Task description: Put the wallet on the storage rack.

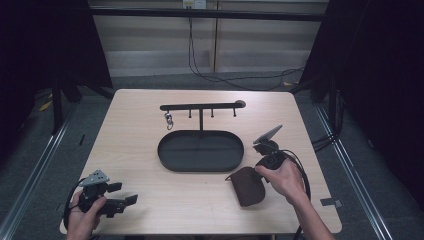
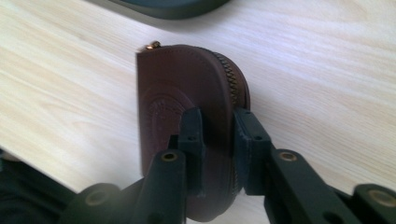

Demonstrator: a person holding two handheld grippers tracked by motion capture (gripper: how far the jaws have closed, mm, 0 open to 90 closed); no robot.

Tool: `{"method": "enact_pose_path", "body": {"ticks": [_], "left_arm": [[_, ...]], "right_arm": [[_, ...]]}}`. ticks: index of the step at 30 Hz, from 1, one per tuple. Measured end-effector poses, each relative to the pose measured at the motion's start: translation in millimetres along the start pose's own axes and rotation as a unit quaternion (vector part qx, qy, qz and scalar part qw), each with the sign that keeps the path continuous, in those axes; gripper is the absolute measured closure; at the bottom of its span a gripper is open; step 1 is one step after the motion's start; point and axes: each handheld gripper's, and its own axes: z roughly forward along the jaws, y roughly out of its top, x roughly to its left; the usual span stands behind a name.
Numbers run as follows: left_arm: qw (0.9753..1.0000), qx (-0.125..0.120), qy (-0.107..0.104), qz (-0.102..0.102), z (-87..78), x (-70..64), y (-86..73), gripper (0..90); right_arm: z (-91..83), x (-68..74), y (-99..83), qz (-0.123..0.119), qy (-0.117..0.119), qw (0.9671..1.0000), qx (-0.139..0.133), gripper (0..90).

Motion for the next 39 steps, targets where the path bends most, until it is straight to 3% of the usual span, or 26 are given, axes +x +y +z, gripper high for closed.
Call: {"method": "enact_pose_path", "body": {"ticks": [15,21,39], "left_arm": [[1.0000,-0.002,-0.003,0.000,0.0,1.1,0.5,17.8],[0.9999,-0.002,-0.005,0.012,1.6,-2.0,1.7,17.8],[1.0000,-0.005,-0.003,0.002,-0.2,-0.1,1.6,17.8]], "right_arm": [[-14.6,9.6,7.8,-0.026,-0.051,0.9982,0.018,84.3],[-19.8,6.8,8.8,-0.022,-0.055,0.9981,0.017,85.0],[-37.6,6.1,20.7,-0.008,-0.071,0.9973,0.016,85.8]]}}
